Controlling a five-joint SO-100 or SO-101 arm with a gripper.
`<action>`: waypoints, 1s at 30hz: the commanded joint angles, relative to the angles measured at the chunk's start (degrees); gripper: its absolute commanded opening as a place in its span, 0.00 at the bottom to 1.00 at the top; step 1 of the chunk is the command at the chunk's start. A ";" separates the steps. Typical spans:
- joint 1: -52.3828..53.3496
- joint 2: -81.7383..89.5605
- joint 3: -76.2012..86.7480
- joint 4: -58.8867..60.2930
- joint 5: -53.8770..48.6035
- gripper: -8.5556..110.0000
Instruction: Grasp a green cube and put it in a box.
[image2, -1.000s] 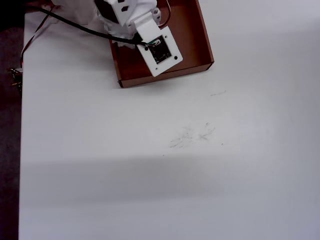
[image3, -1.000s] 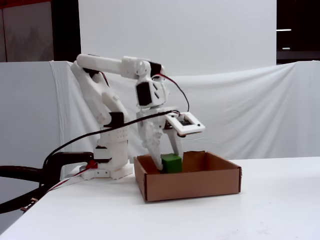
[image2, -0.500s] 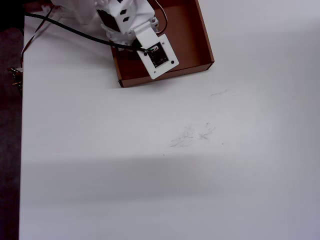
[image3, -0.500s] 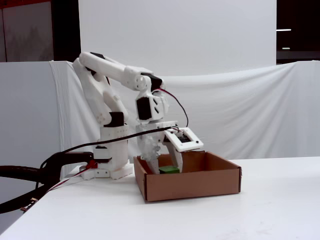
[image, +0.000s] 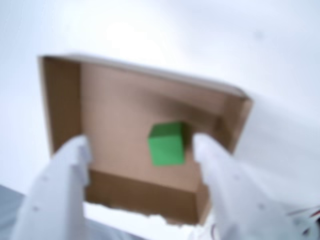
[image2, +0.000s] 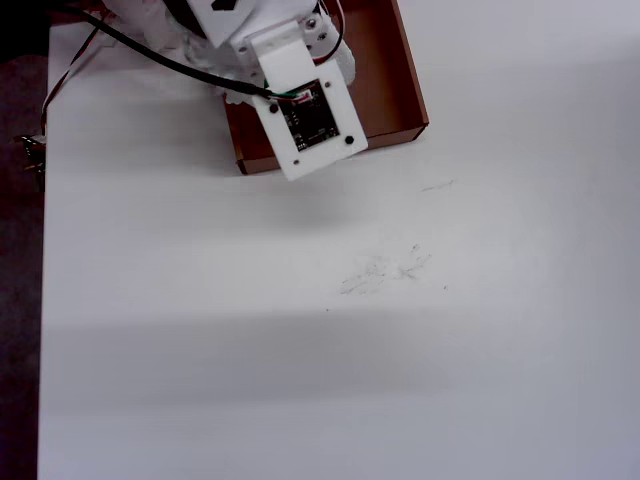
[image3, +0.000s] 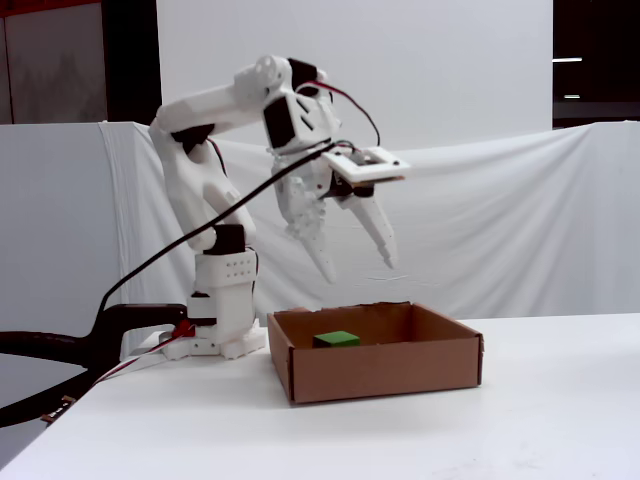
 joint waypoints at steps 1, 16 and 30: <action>3.87 4.22 -4.04 -0.35 -3.78 0.30; 21.45 25.66 13.10 -2.81 -19.16 0.24; 31.82 48.52 40.25 -5.45 -23.47 0.19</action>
